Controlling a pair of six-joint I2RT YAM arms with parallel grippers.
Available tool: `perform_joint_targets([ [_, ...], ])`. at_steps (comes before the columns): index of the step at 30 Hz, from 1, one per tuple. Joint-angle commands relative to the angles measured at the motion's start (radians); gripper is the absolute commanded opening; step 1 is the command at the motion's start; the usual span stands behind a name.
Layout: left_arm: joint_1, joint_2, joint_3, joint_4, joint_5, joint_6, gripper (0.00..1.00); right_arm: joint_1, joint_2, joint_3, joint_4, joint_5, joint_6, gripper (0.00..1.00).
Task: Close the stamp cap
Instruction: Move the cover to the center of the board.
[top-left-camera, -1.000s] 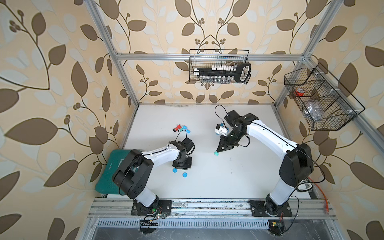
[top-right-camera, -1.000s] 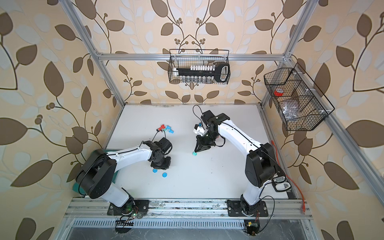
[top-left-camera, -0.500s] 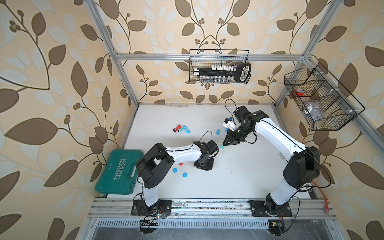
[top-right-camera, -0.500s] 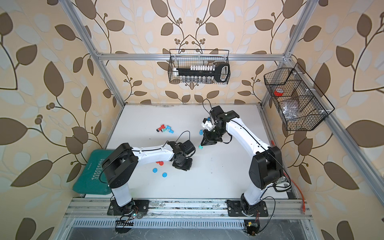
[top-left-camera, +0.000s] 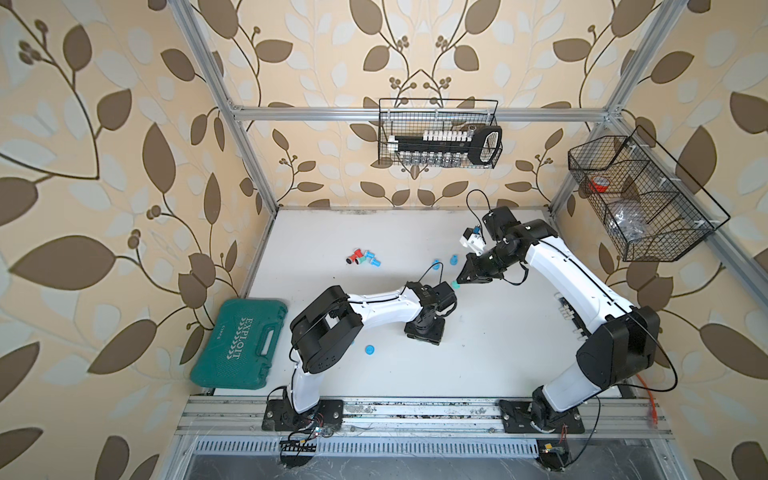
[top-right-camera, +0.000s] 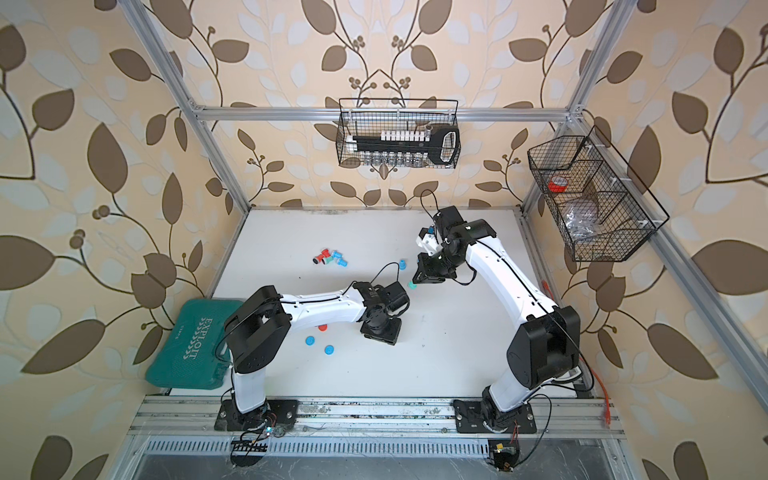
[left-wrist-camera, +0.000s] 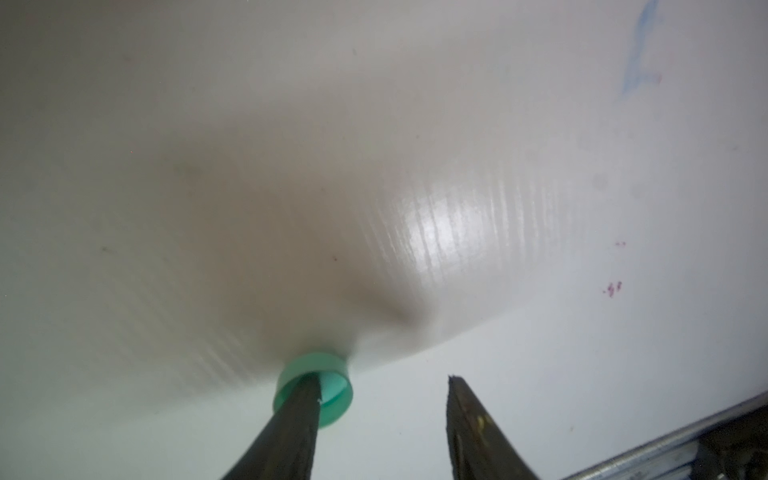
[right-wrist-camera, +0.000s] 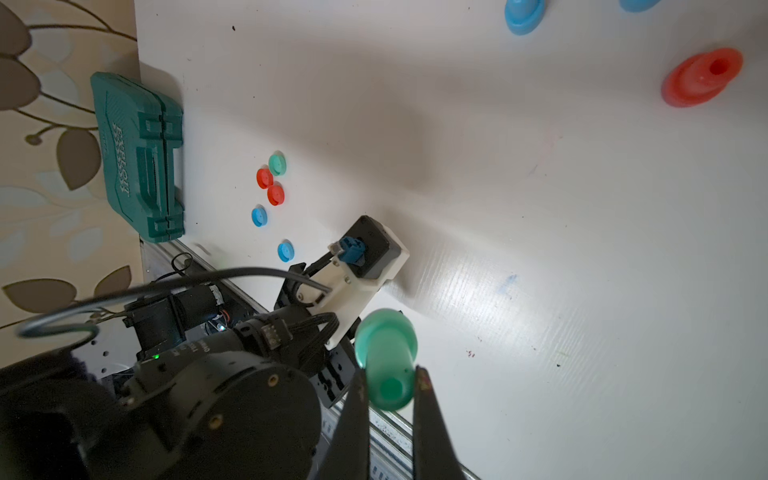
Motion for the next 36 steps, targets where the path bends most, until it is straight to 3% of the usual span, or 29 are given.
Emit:
perform_joint_targets([
  [1,0.001,-0.126,0.050,-0.088,-0.024,0.006,0.54,-0.010,-0.025,-0.002,-0.015,0.053,0.005,0.07],
  [8,0.002,-0.240,0.017,-0.112,-0.014,0.004,0.57,-0.011,-0.021,0.002,-0.019,0.065,0.012,0.07],
  [13,0.000,-0.222,-0.059,-0.046,0.010,-0.022,0.57,-0.012,-0.025,-0.003,-0.013,0.064,0.027,0.07],
  [17,-0.002,-0.152,-0.144,0.064,0.019,-0.039,0.55,-0.011,-0.038,-0.029,-0.005,0.065,0.034,0.07],
  [20,-0.001,-0.117,-0.192,0.189,0.115,-0.058,0.53,-0.012,-0.055,-0.042,-0.007,0.067,0.034,0.07],
  [25,0.007,-0.224,-0.363,0.452,0.111,-0.140,0.60,-0.016,-0.083,-0.073,-0.012,0.082,0.024,0.07],
  [26,0.008,-0.172,-0.341,0.372,0.099,-0.110,0.60,-0.019,-0.084,-0.080,-0.010,0.078,0.025,0.07],
  [28,-0.006,-0.070,-0.191,0.150,0.136,-0.009,0.48,-0.021,-0.089,-0.085,-0.011,0.070,0.025,0.07],
  [29,-0.040,-0.098,-0.160,0.150,0.132,0.017,0.47,-0.021,-0.095,-0.085,-0.012,0.071,0.024,0.07],
  [32,-0.064,-0.198,-0.215,0.247,0.082,-0.037,0.56,-0.023,-0.105,-0.102,-0.003,0.075,0.017,0.07],
  [36,-0.062,-0.144,-0.204,0.205,0.117,-0.053,0.52,-0.026,-0.102,-0.096,-0.007,0.057,0.018,0.07],
])
